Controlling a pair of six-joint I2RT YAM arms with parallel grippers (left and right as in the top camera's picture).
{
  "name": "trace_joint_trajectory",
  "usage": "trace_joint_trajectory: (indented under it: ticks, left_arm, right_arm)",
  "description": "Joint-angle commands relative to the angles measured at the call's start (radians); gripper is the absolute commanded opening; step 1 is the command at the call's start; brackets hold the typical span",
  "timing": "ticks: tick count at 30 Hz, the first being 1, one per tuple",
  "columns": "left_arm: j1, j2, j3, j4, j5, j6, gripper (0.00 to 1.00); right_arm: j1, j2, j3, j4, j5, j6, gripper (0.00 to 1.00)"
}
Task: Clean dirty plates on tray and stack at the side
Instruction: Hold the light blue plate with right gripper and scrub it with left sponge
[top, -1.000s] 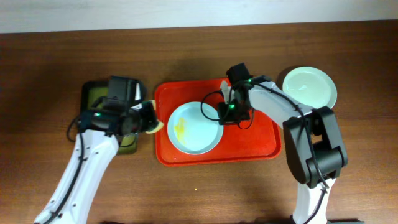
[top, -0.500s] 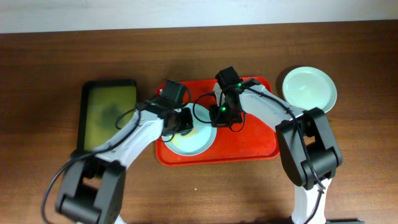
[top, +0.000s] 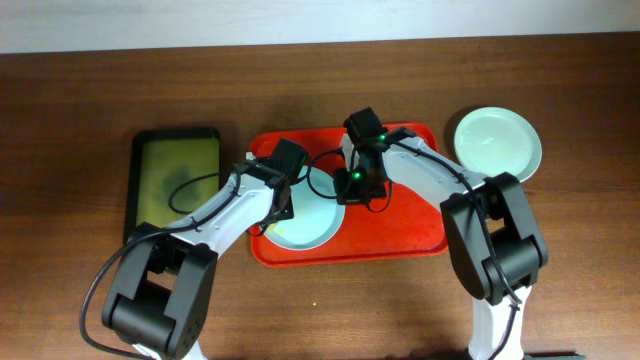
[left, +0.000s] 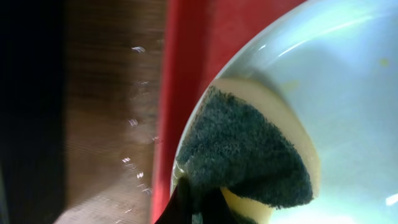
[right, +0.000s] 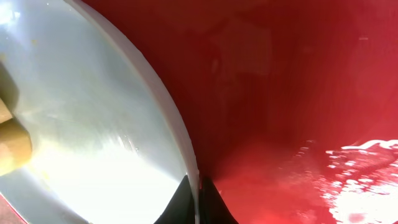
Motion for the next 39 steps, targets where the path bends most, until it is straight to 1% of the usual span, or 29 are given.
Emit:
trace_joint_trajectory:
  ticks: [1, 3, 5, 7, 8, 10, 14, 16, 18, 20, 23, 25, 29, 31, 34, 36, 37, 39]
  left_arm:
    - [0.018, -0.022, 0.039, -0.053, -0.137, -0.006, 0.0]
    - [0.018, -0.048, 0.058, -0.052, -0.061, -0.006, 0.0]
    - [0.019, -0.066, 0.065, -0.03, 0.058, -0.005, 0.0]
    - [0.018, -0.07, 0.065, 0.026, 0.256, 0.034, 0.0]
    - [0.018, -0.066, 0.064, 0.043, 0.305, 0.033, 0.0]
    - [0.018, -0.054, 0.061, 0.082, 0.351, 0.032, 0.0]
    - [0.018, -0.001, 0.061, 0.124, 0.391, 0.032, 0.0]
    - [0.018, 0.037, 0.061, 0.129, 0.382, 0.032, 0.0]
    - [0.018, 0.069, 0.061, 0.13, 0.34, 0.032, 0.0]
    - [0.018, 0.092, 0.061, 0.13, 0.26, 0.032, 0.0]
    - [0.019, 0.121, 0.061, 0.117, 0.029, 0.032, 0.0]
    - [0.02, 0.121, 0.061, 0.092, -0.087, 0.032, 0.0]
    - [0.021, 0.118, 0.063, 0.037, -0.235, 0.032, 0.0]
    - [0.021, 0.113, 0.074, 0.001, -0.278, 0.032, 0.0]
    - [0.021, 0.094, 0.098, -0.042, -0.29, 0.032, 0.0]
    - [0.02, 0.071, 0.114, -0.066, -0.258, 0.032, 0.0]
    - [0.02, 0.056, 0.12, -0.076, -0.22, 0.032, 0.0]
    - [0.02, 0.009, 0.131, -0.084, -0.083, 0.032, 0.0]
  right_arm:
    - [0.0, 0.043, -0.01, -0.009, 0.064, 0.01, 0.04]
    - [0.001, 0.043, -0.01, -0.009, 0.064, 0.01, 0.04]
    - [0.0, 0.043, -0.01, -0.009, 0.064, 0.01, 0.04]
    - [0.001, 0.043, -0.01, -0.009, 0.064, 0.01, 0.04]
    - [0.0, 0.043, -0.01, -0.009, 0.064, 0.01, 0.04]
    - [0.001, 0.043, -0.01, -0.009, 0.064, 0.01, 0.04]
    - [0.001, 0.043, -0.01, -0.01, 0.064, 0.01, 0.04]
    - [0.001, 0.043, -0.011, -0.01, 0.064, 0.01, 0.04]
    - [0.001, 0.044, -0.011, -0.01, 0.064, 0.01, 0.04]
    - [0.001, 0.044, -0.011, -0.01, 0.064, 0.01, 0.04]
    - [0.001, 0.044, -0.011, -0.01, 0.064, 0.01, 0.04]
    - [0.001, 0.044, -0.011, -0.01, 0.064, 0.01, 0.04]
    - [0.001, 0.044, -0.011, -0.009, 0.064, 0.01, 0.04]
    - [0.001, 0.044, -0.011, -0.009, 0.064, 0.01, 0.04]
    - [0.0, 0.044, -0.011, -0.009, 0.064, 0.01, 0.04]
    - [0.001, 0.044, -0.011, -0.009, 0.064, 0.01, 0.04]
    - [0.001, 0.044, -0.011, -0.008, 0.064, 0.01, 0.04]
    - [0.0, 0.044, -0.011, -0.008, 0.064, 0.01, 0.04]
